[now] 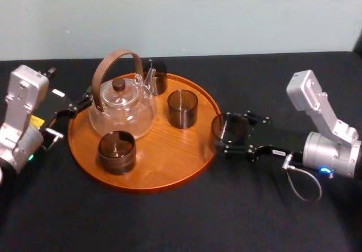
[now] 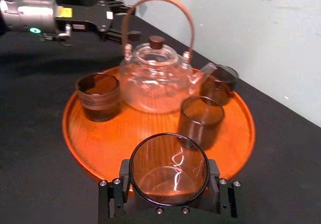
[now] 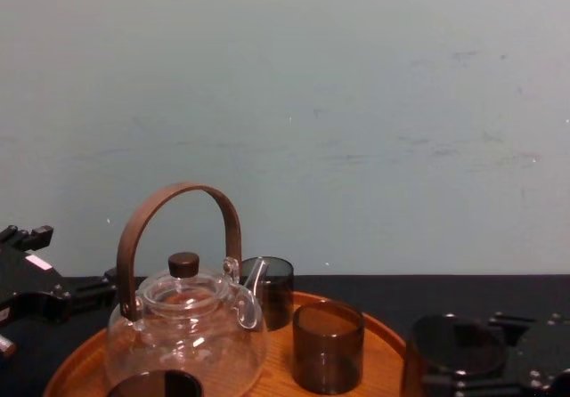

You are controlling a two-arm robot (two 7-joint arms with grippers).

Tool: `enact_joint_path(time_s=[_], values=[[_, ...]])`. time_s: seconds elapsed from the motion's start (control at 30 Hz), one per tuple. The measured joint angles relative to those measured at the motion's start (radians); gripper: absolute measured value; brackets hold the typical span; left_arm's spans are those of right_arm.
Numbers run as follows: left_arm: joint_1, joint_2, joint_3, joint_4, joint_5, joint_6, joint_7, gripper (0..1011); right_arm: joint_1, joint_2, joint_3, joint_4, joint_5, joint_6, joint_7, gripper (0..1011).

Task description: Pick up the glass from the table and place it on the tray.

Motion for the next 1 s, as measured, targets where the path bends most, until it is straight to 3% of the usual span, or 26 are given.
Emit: enact_joint_path(time_s=[0.43, 1.0], values=[[0.0, 0.0, 0.0, 0.0, 0.0, 0.0, 0.0, 1001, 0.053, -0.039, -0.089, -0.002, -0.011, 0.001, -0.001, 904], [0.0, 0.0, 0.0, 0.0, 0.0, 0.0, 0.0, 1001, 0.142, -0.132, -0.17, 0.094, -0.028, 0.002, -0.023, 904]])
